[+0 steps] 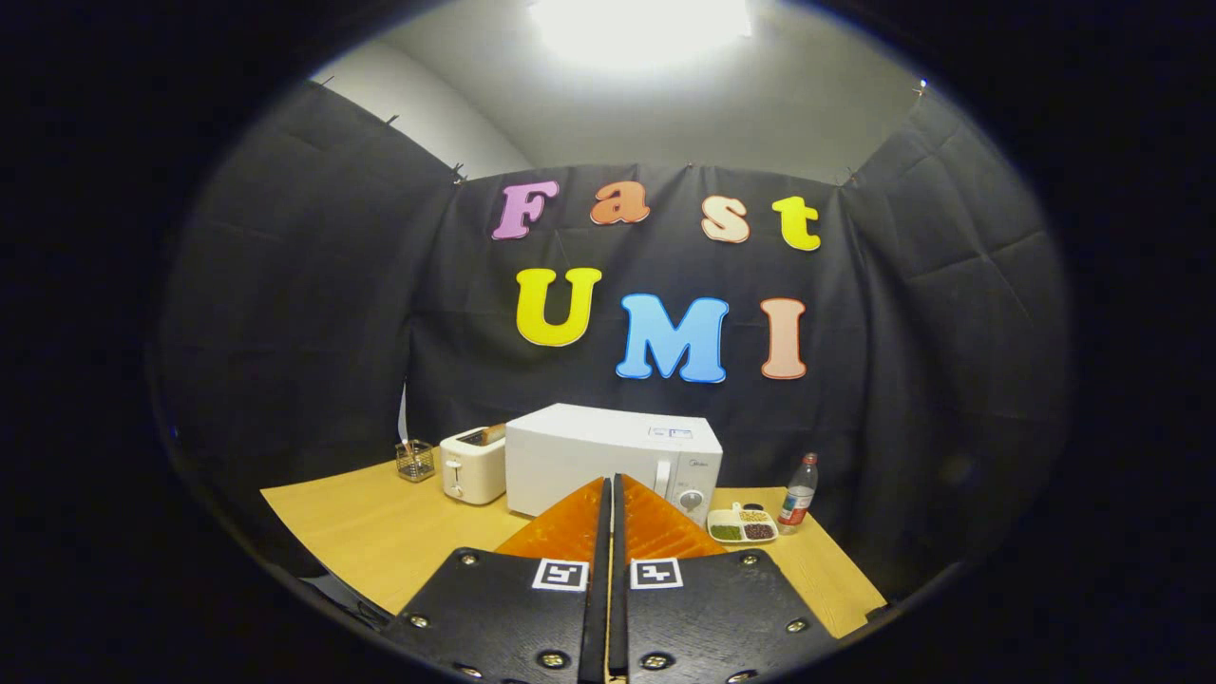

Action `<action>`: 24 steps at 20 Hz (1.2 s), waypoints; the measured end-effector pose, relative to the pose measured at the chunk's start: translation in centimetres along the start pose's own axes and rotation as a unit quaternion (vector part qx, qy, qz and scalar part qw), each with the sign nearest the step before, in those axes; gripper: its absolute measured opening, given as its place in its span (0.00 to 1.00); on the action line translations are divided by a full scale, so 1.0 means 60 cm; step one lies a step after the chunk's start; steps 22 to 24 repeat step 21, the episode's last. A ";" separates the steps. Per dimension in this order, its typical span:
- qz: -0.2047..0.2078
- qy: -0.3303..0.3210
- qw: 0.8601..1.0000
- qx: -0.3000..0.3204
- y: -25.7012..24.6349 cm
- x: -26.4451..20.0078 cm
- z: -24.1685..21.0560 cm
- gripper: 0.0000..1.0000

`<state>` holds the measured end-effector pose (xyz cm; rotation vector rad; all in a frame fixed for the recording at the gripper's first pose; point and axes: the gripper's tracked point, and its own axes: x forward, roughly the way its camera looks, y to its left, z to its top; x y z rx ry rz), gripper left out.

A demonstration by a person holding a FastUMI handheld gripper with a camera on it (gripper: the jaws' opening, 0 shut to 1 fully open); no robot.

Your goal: Open the microwave, put the food inside, and close the microwave door.

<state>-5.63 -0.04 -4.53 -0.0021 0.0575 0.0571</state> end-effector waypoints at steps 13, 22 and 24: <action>-0.017 0.022 0.999 0.030 -0.039 -0.025 -0.013 0.97; -0.008 0.001 0.999 0.039 -0.026 -0.023 0.000 0.97; -0.008 0.001 0.999 0.039 -0.026 -0.023 0.000 0.97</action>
